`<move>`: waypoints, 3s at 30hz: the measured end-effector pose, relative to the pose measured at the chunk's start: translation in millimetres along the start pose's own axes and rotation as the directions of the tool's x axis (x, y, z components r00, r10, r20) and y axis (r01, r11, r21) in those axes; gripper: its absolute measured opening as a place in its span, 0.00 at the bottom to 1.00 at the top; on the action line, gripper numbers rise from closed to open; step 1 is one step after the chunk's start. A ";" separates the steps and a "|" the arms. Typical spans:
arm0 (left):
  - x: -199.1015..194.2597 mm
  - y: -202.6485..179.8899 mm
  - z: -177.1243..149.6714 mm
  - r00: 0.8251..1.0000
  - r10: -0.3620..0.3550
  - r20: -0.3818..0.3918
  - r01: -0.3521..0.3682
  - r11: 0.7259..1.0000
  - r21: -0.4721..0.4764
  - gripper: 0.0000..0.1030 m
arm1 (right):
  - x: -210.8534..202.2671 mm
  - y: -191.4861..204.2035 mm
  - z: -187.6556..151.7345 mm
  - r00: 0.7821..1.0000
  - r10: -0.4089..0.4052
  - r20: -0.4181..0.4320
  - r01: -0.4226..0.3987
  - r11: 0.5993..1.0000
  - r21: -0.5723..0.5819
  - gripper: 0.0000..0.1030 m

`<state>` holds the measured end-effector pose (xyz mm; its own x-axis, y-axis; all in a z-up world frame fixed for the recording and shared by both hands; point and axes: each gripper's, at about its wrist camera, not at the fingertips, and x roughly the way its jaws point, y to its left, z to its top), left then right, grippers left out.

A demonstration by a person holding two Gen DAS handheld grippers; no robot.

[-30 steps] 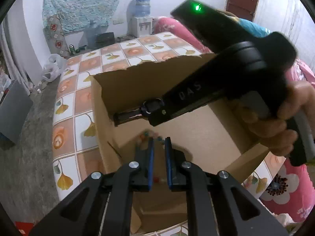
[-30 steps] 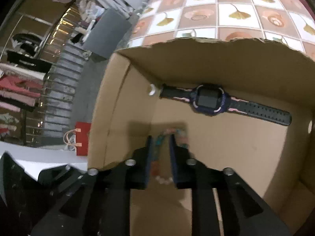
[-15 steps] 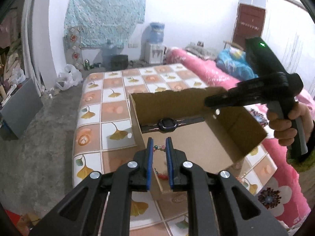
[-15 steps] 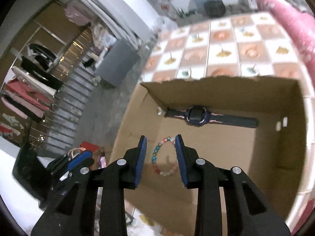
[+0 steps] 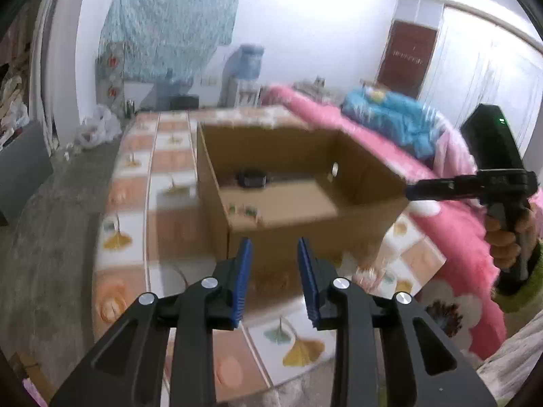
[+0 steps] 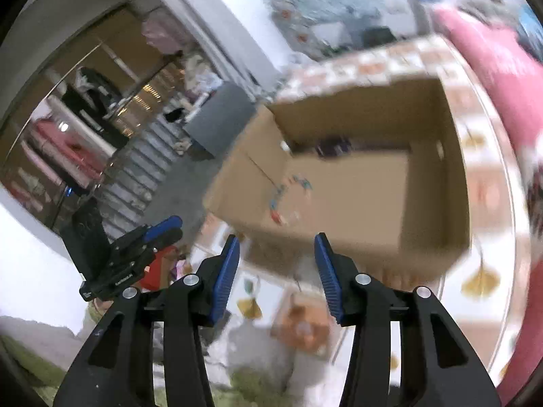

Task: Organize jewelry
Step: 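Move both tools back toward the pink bead bracelet on the table, then close the left tool on the small gold earring beside the bracelet, then carry the gold earring with the left tool over the box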

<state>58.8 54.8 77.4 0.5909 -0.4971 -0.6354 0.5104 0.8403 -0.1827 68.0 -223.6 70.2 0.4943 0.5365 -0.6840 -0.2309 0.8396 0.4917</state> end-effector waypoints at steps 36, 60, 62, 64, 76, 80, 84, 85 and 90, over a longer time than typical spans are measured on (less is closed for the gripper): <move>138.3 -95.5 -41.3 0.945 0.092 -0.314 -0.012 0.969 0.248 0.23 | 62.8 -31.0 -96.3 0.988 0.002 -0.153 0.009 0.997 0.072 0.40; 151.0 -87.5 -29.4 0.925 0.139 -0.354 -0.085 0.983 0.165 0.08 | 48.0 -51.2 -94.9 0.989 0.035 -0.141 -0.024 0.997 0.078 0.40; 151.0 -83.7 -28.5 0.925 0.137 -0.353 -0.087 0.984 0.154 0.03 | 47.7 -51.5 -95.1 0.989 0.034 -0.141 -0.023 0.997 0.078 0.40; 150.8 -80.2 -28.9 0.927 0.131 -0.352 -0.085 0.986 0.143 0.01 | 47.8 -51.5 -94.8 0.989 0.035 -0.141 -0.024 0.997 0.079 0.39; 116.7 -58.3 -19.3 0.958 0.007 -0.287 -0.006 1.000 0.003 0.00 | 45.8 -49.2 -94.6 0.990 0.019 -0.140 -0.009 0.997 0.075 0.39; 92.1 -52.8 -12.3 0.973 -0.020 -0.228 0.017 1.000 -0.016 0.00 | 47.2 -43.3 -94.7 0.990 0.008 -0.142 0.002 0.997 0.072 0.40; 90.7 -42.4 -19.0 0.972 0.002 -0.234 -0.011 0.999 -0.037 0.00 | 46.7 -34.3 -93.5 0.991 -0.026 -0.134 0.031 0.999 0.041 0.39; 91.7 -40.6 -21.7 0.971 0.005 -0.239 -0.016 0.999 -0.047 0.00 | 45.4 -29.1 -92.4 0.992 -0.039 -0.122 0.042 0.999 0.016 0.36; 93.0 -33.1 -28.9 0.972 0.018 -0.234 -0.032 0.998 -0.054 0.00 | 47.9 -2.8 -82.8 0.994 -0.096 -0.044 0.091 0.990 -0.105 0.19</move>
<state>78.8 -12.9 2.6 0.4373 -0.4169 -0.7969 0.4567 0.8663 -0.2026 22.9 -193.2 -8.5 0.4770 0.4566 -0.7510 -0.2719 0.8892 0.3679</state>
